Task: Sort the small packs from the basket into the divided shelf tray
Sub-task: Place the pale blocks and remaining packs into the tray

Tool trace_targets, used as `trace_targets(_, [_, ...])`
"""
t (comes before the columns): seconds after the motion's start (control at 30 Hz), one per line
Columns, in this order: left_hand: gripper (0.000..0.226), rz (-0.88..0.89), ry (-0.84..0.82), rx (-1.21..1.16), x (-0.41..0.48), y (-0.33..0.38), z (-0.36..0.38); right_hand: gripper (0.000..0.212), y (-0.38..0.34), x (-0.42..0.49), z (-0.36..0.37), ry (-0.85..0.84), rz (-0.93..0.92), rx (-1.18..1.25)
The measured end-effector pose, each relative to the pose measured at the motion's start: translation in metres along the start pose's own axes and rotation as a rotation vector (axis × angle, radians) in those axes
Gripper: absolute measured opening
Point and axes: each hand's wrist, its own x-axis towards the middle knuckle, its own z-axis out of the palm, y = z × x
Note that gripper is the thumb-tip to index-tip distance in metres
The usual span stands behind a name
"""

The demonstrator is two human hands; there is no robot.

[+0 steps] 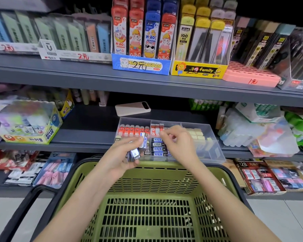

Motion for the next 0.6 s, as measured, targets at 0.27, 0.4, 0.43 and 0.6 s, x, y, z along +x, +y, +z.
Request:
trace_targets(0.27, [0.024, -0.219, -0.244, 0.034, -0.008, 0.003, 0.018, 0.016, -0.024, -0.013, -0.048, -0.464, -0.09, 0.449])
trace_targets(0.4, [0.023, -0.184, -0.174, 0.047, -0.005, 0.003, 0.022, 0.013, 0.003, -0.004, -0.064, -0.25, 0.108, 0.473])
trace_targets(0.43, [0.022, -0.17, -0.15, 0.032, -0.005, 0.004, 0.021, 0.012, 0.011, -0.002, -0.065, -0.192, 0.151, 0.4])
trace_targets(0.6, [0.019, -0.137, -0.085, -0.032, -0.002, 0.004, 0.014, 0.018, 0.031, -0.013, -0.047, -0.072, 0.157, 0.078])
